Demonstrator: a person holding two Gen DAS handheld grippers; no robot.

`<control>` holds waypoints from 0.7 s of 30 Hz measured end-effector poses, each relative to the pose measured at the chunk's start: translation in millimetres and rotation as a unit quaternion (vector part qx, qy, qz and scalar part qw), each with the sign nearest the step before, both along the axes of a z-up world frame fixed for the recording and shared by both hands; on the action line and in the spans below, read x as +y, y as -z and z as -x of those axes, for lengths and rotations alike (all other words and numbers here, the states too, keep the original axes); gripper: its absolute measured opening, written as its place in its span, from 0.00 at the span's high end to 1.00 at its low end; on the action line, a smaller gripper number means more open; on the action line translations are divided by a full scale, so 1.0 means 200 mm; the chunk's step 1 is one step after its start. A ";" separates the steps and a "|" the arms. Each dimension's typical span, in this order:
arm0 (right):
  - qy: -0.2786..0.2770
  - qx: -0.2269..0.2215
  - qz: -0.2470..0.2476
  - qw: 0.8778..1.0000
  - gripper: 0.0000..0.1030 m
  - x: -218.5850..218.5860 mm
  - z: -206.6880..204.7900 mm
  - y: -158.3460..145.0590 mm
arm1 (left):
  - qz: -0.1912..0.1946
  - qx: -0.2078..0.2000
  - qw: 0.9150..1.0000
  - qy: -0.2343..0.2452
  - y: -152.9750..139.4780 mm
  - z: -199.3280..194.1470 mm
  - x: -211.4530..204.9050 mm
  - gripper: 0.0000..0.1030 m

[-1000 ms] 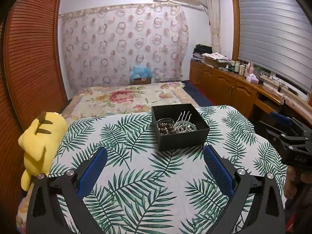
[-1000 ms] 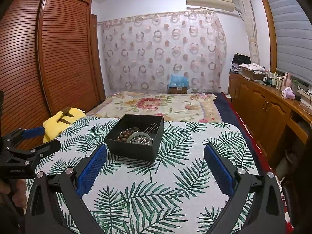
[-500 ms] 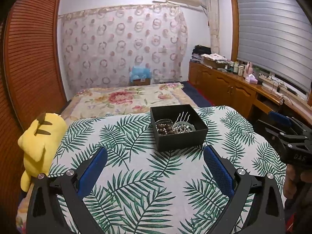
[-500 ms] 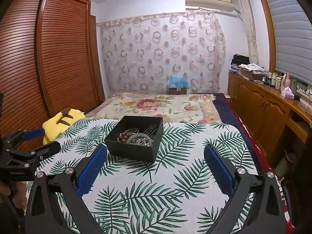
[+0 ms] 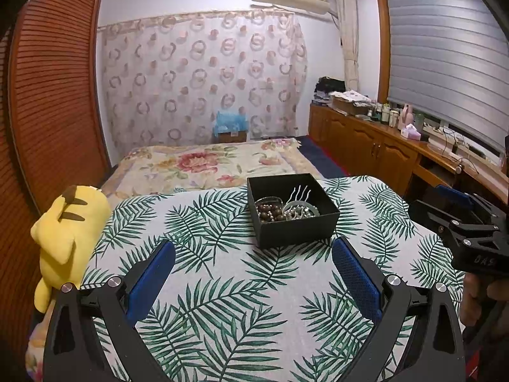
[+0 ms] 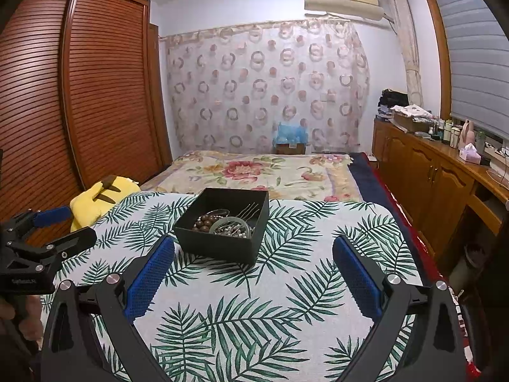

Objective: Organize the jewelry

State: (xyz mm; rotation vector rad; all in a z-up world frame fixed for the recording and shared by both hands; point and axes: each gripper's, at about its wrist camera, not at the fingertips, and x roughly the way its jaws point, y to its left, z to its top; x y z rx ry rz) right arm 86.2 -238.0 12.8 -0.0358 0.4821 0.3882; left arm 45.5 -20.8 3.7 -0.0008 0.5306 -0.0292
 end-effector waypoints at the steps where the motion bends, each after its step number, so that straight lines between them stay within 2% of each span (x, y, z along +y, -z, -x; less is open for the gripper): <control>1: 0.000 0.000 0.000 1.000 0.03 0.00 0.00 0.00 | 0.000 0.000 1.000 0.000 0.00 0.00 0.00 0.08; 21: 0.001 -0.003 -0.005 1.000 0.03 0.02 0.01 -0.02 | 0.001 -0.002 1.000 0.001 -0.01 0.01 0.01 0.08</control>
